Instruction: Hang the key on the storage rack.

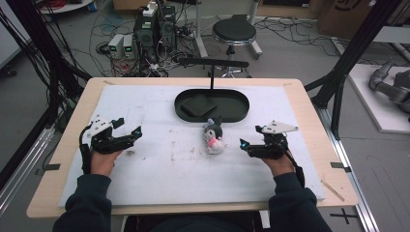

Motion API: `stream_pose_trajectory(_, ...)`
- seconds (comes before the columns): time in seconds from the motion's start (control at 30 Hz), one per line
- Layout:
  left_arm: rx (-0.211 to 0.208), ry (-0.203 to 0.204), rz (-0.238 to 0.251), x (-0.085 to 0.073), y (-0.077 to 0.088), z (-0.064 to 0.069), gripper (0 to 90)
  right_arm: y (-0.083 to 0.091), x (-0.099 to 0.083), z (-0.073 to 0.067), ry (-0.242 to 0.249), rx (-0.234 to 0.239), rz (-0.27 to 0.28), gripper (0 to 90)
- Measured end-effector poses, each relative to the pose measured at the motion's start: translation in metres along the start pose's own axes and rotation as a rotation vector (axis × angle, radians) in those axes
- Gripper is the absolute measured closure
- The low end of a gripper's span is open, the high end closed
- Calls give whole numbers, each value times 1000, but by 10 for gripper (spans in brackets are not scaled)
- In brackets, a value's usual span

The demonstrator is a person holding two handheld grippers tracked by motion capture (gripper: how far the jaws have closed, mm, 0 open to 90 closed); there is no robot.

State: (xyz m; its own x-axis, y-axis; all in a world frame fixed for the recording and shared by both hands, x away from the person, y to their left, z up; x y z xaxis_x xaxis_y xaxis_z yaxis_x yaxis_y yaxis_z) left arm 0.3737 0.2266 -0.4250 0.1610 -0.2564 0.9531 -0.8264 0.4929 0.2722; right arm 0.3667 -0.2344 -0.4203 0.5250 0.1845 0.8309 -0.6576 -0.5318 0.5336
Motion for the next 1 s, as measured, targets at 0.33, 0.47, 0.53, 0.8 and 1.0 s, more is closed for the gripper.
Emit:
stream_pose_trajectory(0.33,-8,3,16,1,-1,-1,208,-39,10,-30,7,9,-62,193)
stream_pose_trajectory(0.47,-7,6,15,0,-1,-1,209,-60,14,-38,-5,-1,-87,193)
stream_pose_trajectory(0.53,-8,5,13,0,-1,-2,210,-68,14,-42,-5,-3,-99,193)
stream_pose_trajectory(0.8,0,15,10,-1,-1,-3,217,-83,19,-60,-9,-4,-112,193)
stream_pose_trajectory(1.0,3,20,5,-1,0,-4,220,-80,18,-66,33,-34,-101,193)
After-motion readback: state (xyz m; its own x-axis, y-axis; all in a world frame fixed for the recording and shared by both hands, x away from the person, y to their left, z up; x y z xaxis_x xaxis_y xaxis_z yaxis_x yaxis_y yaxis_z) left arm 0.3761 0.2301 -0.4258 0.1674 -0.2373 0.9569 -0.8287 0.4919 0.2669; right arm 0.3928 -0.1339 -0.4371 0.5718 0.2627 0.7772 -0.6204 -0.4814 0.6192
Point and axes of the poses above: each handheld gripper's, and its own axes: y roughly backward along the jaws, x roughly out of its top, z roughly to its right, the point moved 4 cm from there along -y, roughly forward along the jaws, and after that the axes turned 13 degrees about -y, right-handed, at the moved point
